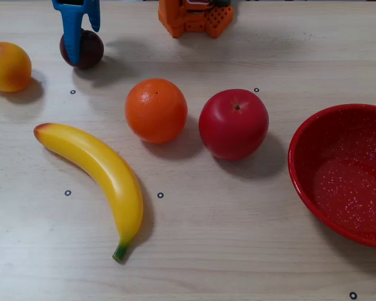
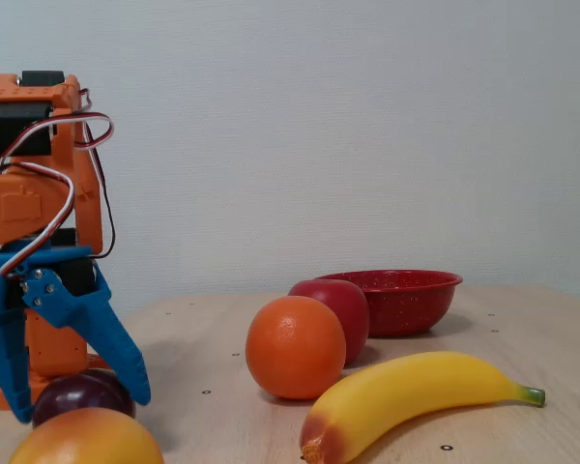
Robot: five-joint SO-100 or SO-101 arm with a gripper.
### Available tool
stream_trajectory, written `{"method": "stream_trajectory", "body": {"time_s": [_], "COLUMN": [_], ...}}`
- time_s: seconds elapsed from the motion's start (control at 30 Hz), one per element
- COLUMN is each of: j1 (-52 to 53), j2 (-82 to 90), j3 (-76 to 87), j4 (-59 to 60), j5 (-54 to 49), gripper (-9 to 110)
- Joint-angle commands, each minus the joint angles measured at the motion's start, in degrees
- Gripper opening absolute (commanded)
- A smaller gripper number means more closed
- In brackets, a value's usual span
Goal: Put plum in the red bowl.
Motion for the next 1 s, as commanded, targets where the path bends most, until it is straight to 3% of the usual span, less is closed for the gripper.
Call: {"method": "stream_trajectory", "body": {"time_s": [0.0, 0.97], "j1": [0.26, -2.55], "j2": [1.14, 0.0], "j3": [-1.58, -0.62], "j4": [-1.14, -4.75], "j5": [-0.26, 1.85], "gripper": [43, 43]}}
